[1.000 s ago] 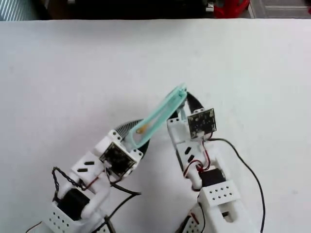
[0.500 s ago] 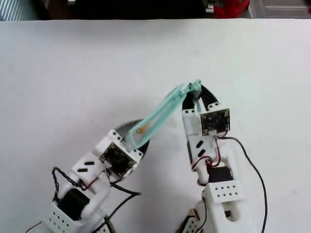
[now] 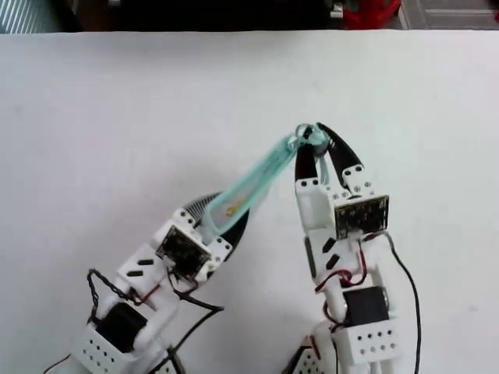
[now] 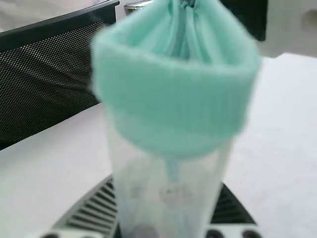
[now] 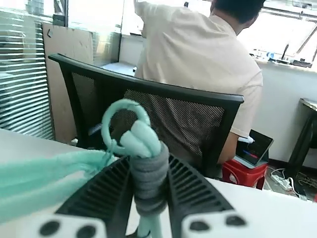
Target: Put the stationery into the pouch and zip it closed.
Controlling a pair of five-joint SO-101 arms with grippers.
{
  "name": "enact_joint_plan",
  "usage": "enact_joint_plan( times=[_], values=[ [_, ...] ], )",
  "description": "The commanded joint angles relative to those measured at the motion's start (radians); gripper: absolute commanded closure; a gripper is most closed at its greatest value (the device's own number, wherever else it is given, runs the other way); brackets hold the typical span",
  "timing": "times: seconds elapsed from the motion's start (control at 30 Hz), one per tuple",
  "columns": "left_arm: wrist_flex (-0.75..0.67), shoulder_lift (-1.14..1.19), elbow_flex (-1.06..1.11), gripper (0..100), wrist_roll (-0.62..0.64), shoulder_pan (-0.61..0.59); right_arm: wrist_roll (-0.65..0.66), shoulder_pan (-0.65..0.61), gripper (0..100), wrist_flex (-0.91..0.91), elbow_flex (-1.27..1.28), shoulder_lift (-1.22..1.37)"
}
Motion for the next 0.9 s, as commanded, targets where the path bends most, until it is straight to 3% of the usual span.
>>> enact_joint_plan(
  times=[0.0, 0.13, 0.27, 0.4, 0.67, 0.83, 0.87],
  values=[
    [-0.025, -0.012, -0.008, 87, 0.029, 0.018, 0.009, -0.038, 98.0, 0.087, -0.132, -0.030],
    [0.011, -0.012, -0.052, 83, 0.146, 0.015, 0.009, -0.036, 98.0, 0.133, -0.204, 0.035],
    [0.172, -0.012, -0.180, 79, 0.285, -0.030, 0.009, -0.035, 98.0, 0.163, -0.255, 0.097],
    [0.219, -0.012, -0.226, 79, 0.322, -0.054, 0.009, -0.035, 98.0, 0.176, -0.295, 0.140],
    [0.193, -0.012, -0.230, 79, 0.279, -0.042, 0.009, -0.039, 98.0, 0.272, -0.296, 0.153],
    [-0.005, -0.012, -0.141, 98, 0.017, 0.113, 0.011, -0.041, 98.0, 0.321, -0.310, 0.153],
    [-0.057, -0.012, -0.106, 97, -0.020, 0.145, 0.011, -0.042, 98.0, 0.338, -0.315, 0.157]
  ],
)
